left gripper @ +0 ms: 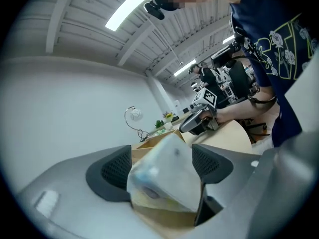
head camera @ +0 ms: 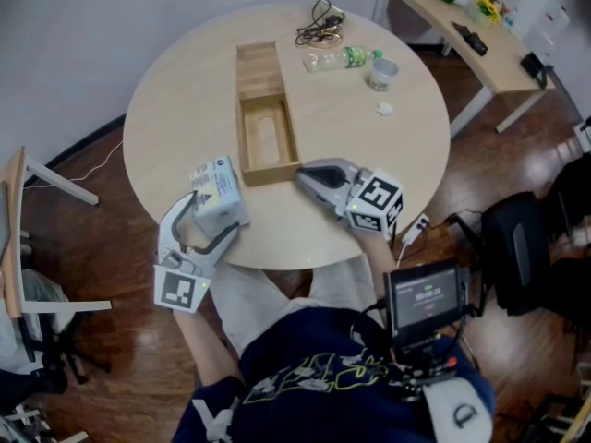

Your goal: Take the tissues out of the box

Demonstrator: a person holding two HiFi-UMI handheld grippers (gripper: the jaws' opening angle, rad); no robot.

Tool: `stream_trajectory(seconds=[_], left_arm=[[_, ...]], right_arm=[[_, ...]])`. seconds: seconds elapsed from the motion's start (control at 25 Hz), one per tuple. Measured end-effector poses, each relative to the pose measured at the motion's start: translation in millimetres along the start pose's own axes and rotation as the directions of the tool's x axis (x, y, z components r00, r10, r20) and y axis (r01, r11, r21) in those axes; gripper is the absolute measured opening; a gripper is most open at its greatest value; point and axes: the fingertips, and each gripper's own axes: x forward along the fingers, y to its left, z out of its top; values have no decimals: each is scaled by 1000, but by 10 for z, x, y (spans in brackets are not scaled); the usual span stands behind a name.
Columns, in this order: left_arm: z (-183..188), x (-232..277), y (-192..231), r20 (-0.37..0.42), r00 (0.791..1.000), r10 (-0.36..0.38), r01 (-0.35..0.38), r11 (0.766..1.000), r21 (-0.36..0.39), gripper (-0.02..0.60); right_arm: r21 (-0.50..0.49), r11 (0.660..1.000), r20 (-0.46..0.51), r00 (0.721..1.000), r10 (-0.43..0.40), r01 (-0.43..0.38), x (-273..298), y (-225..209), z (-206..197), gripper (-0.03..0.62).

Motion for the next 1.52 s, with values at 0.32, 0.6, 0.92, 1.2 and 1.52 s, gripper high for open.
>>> stream_trajectory(seconds=[0.32,0.6,0.92,1.2,1.52], left_arm=[[-66,-33,-60,20,999,34,-33,997,-64,400],[-150,-19,-15,8,997,71,-68,981,-181,400],[-230,-3,60,2,996,88,-85,962,-260,400],[-353,27,161,-38,995,90,-97,953,-286,400],[-450,81,212,-151,986,66,-116,928,-355,399]], right_arm=[[2,1000,-8,1000,1,-1,1,-3,-36,-3],[0,1000,-2,1000,3,-3,11,-9,-27,-3],[6,1000,-5,1000,-2,2,12,-3,-1,-3],[0,1000,-4,1000,-2,2,12,-19,8,-3],[1,1000,-6,1000,1,-1,-18,6,-17,-3]])
